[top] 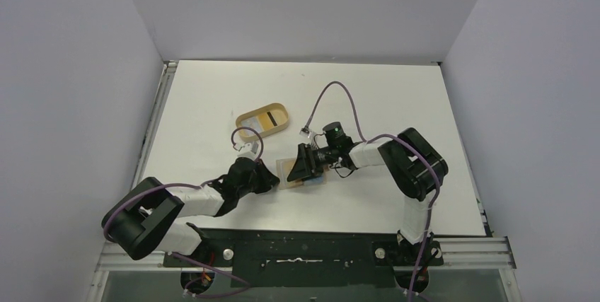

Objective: Take the credit cards out of the card holder

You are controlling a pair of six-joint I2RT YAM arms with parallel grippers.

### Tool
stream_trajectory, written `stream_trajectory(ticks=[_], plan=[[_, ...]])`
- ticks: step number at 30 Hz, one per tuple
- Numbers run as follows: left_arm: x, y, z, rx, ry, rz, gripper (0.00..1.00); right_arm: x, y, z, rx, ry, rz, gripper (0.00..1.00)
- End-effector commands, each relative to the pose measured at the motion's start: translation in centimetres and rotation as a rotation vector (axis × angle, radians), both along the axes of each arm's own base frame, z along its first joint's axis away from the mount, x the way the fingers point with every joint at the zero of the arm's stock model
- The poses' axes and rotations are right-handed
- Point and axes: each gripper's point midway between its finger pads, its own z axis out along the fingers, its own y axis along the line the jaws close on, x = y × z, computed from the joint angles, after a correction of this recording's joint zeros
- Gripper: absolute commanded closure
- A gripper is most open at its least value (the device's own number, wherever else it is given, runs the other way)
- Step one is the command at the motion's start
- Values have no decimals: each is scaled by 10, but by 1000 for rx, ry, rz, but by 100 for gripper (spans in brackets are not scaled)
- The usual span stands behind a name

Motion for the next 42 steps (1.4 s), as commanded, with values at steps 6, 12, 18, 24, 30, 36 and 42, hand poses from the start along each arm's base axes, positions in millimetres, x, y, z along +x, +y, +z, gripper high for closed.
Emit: stream_trajectory(ticks=[6,12,18,24,30,36,42], plan=[[-5,2,-10,28,33,-15,100,-10,-13,-3,-44,4,18,47],[-6,4,-10,30,34,-12,100,-8,-21,-5,-46,13,-2,49],[-6,3,-11,30,37,-14,100,-4,-24,6,-25,-1,-8,49],[-6,3,-13,30,40,-16,100,-1,-20,23,21,-15,-13,50],[-6,2,-14,27,42,-19,100,11,-6,46,149,-15,-50,50],[-7,4,-14,31,42,-17,100,14,-4,48,163,-7,-69,53],[-7,5,-15,31,45,-14,100,6,-16,29,90,12,-66,60]])
